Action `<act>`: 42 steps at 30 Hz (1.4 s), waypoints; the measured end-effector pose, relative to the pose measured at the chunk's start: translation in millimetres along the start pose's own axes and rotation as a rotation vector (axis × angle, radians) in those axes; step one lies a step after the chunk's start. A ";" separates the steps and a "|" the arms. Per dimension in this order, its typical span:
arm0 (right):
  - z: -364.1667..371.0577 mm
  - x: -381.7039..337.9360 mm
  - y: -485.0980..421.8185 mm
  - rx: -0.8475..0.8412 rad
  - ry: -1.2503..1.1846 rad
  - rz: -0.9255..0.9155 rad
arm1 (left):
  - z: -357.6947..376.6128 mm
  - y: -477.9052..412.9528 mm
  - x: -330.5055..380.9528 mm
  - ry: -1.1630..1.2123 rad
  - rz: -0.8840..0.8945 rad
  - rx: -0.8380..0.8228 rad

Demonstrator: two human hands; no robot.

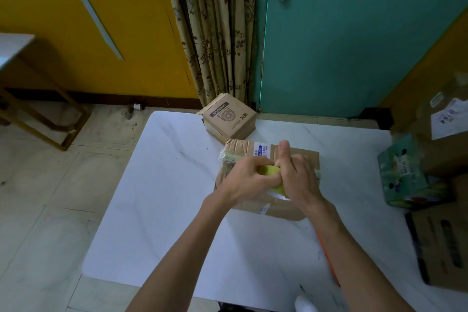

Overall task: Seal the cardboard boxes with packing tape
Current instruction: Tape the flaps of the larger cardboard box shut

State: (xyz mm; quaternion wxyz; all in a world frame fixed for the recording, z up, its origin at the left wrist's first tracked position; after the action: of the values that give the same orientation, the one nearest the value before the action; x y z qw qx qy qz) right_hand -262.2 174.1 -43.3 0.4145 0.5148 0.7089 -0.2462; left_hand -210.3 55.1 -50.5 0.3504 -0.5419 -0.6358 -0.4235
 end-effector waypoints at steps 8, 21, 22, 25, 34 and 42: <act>-0.5 -3.3 -1.5 0.049 0.167 -0.022 | -2.8 4.6 -7.0 0.314 -0.090 -0.052; 2.0 1.4 -6.3 0.019 0.060 -0.010 | -1.2 5.4 -13.5 0.285 -0.111 0.015; 2.8 0.2 -6.3 0.013 0.072 -0.022 | -1.0 4.8 -14.2 0.291 -0.117 0.024; 5.3 2.9 -6.1 0.008 0.091 -0.039 | 0.2 5.7 -14.7 0.345 -0.136 0.024; 0.0 2.7 -6.7 0.097 0.227 -0.047 | -3.1 3.6 -13.3 0.244 -0.163 0.157; 5.6 -2.4 -6.9 0.174 0.331 -0.074 | 1.4 -3.8 23.6 -0.351 -0.092 0.251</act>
State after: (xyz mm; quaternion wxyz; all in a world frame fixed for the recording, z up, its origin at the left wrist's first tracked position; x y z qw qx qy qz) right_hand -266.5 166.0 -44.8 0.2369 0.5557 0.7619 -0.2335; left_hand -218.0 65.4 -30.4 0.2795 -0.5300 -0.7586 -0.2560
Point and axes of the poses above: each hand's wrist, its own y-axis away from the middle knuckle, its own z-axis out of the palm, x = y × z, the point moved 4 cm from there along -y, towards the middle knuckle, and after that the axes turned 4 degrees about z, right-handed, at the moved point
